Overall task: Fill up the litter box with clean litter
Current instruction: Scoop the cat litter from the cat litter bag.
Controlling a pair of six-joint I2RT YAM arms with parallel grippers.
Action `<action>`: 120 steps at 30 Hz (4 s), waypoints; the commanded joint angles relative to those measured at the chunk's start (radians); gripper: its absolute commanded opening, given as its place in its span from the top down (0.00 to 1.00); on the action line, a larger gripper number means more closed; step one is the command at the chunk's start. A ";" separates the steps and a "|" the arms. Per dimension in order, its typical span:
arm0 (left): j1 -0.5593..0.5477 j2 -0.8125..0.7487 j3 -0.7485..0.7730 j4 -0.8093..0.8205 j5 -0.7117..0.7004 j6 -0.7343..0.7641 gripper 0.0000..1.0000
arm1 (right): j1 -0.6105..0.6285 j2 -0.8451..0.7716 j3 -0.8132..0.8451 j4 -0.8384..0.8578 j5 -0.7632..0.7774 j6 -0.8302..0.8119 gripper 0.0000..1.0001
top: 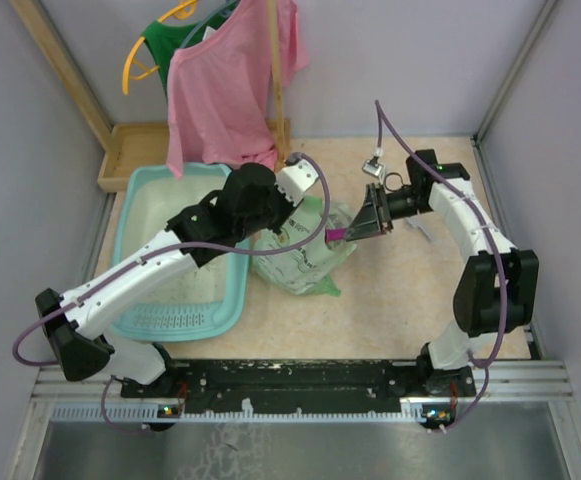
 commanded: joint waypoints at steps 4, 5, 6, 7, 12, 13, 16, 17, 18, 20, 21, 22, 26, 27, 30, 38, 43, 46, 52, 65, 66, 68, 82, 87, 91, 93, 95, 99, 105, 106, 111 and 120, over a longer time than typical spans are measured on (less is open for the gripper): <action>-0.006 -0.086 0.037 0.272 -0.028 -0.016 0.99 | -0.069 -0.041 0.000 -0.167 -0.097 -0.189 1.00; -0.007 -0.088 0.037 0.274 -0.030 -0.016 0.98 | -0.078 -0.041 -0.001 -0.172 -0.099 -0.198 1.00; -0.006 -0.092 0.037 0.276 -0.031 -0.018 0.97 | -0.086 -0.041 -0.004 -0.175 -0.102 -0.205 1.00; -0.005 -0.096 0.036 0.277 -0.032 -0.019 0.96 | -0.092 -0.039 -0.004 -0.178 -0.100 -0.211 1.00; -0.005 -0.118 0.026 0.282 -0.039 -0.029 0.92 | -0.115 -0.037 -0.004 -0.190 -0.103 -0.232 1.00; -0.005 -0.122 0.024 0.283 -0.038 -0.031 0.92 | -0.120 -0.036 -0.002 -0.196 -0.103 -0.239 1.00; -0.005 -0.134 0.015 0.282 -0.039 -0.042 0.92 | -0.136 -0.030 0.003 -0.212 -0.105 -0.257 1.00; -0.005 -0.137 0.012 0.282 -0.039 -0.044 0.91 | -0.144 -0.030 0.005 -0.214 -0.106 -0.257 1.00; -0.005 -0.139 0.010 0.282 -0.041 -0.046 0.90 | -0.149 -0.030 0.008 -0.214 -0.106 -0.257 1.00; -0.006 -0.143 0.003 0.282 -0.042 -0.047 0.88 | -0.161 -0.031 0.011 -0.210 -0.103 -0.253 1.00; -0.005 -0.144 0.003 0.283 -0.042 -0.049 0.87 | -0.166 -0.032 0.012 -0.210 -0.103 -0.252 1.00; -0.005 -0.143 0.002 0.281 -0.042 -0.050 0.86 | -0.171 -0.032 0.013 -0.209 -0.102 -0.250 1.00; -0.005 -0.140 0.002 0.281 -0.032 -0.051 0.83 | -0.180 -0.034 0.010 -0.209 -0.096 -0.248 1.00; -0.005 -0.140 0.002 0.280 -0.030 -0.050 0.83 | -0.181 -0.035 0.009 -0.211 -0.096 -0.249 1.00; -0.005 -0.139 0.002 0.277 -0.035 -0.047 0.81 | -0.185 -0.039 0.010 -0.215 -0.099 -0.250 1.00; -0.005 -0.137 0.001 0.282 -0.044 -0.046 0.80 | -0.206 -0.016 0.060 -0.338 -0.127 -0.342 1.00; -0.005 -0.135 0.004 0.286 -0.050 -0.046 0.80 | -0.232 -0.023 0.060 -0.356 -0.145 -0.356 1.00; -0.005 -0.135 0.006 0.287 -0.055 -0.039 0.79 | -0.242 -0.036 0.058 -0.357 -0.145 -0.355 1.00; -0.005 -0.136 0.003 0.297 -0.065 -0.032 0.79 | -0.263 -0.070 0.046 -0.355 -0.144 -0.350 1.00; -0.005 -0.129 0.003 0.298 -0.074 -0.019 0.78 | -0.310 -0.140 0.016 -0.354 -0.153 -0.334 1.00; -0.004 -0.128 0.003 0.298 -0.075 -0.018 0.78 | -0.313 -0.144 0.015 -0.353 -0.153 -0.332 1.00; -0.004 -0.130 0.002 0.298 -0.075 -0.019 0.78 | -0.322 -0.154 0.007 -0.350 -0.153 -0.325 1.00; -0.002 -0.121 0.007 0.297 -0.066 -0.015 0.78 | -0.349 -0.170 -0.049 -0.344 -0.172 -0.324 1.00; -0.003 -0.126 0.002 0.296 -0.070 -0.017 0.78 | -0.349 -0.170 -0.071 -0.324 -0.197 -0.307 1.00; -0.001 -0.132 -0.008 0.295 -0.071 -0.019 0.78 | -0.350 -0.181 -0.047 -0.329 -0.183 -0.308 1.00; -0.001 -0.132 -0.011 0.296 -0.071 -0.018 0.78 | -0.349 -0.182 -0.030 -0.349 -0.163 -0.326 1.00; -0.001 -0.129 -0.012 0.300 -0.068 -0.016 0.78 | -0.350 -0.183 -0.016 -0.357 -0.148 -0.320 1.00; 0.001 -0.121 -0.006 0.300 -0.060 -0.010 0.78 | -0.349 -0.183 0.003 -0.357 -0.131 -0.303 1.00; 0.001 -0.126 -0.011 0.298 -0.056 -0.013 0.78 | -0.351 -0.187 0.007 -0.355 -0.126 -0.301 1.00; 0.001 -0.127 -0.012 0.298 -0.055 -0.015 0.78 | -0.353 -0.187 0.009 -0.354 -0.128 -0.301 1.00; 0.001 -0.136 -0.020 0.295 -0.055 -0.022 0.78 | -0.369 -0.183 0.024 -0.355 -0.131 -0.294 1.00; 0.001 -0.138 -0.030 0.296 -0.049 -0.027 0.78 | -0.381 -0.181 0.029 -0.358 -0.076 -0.304 1.00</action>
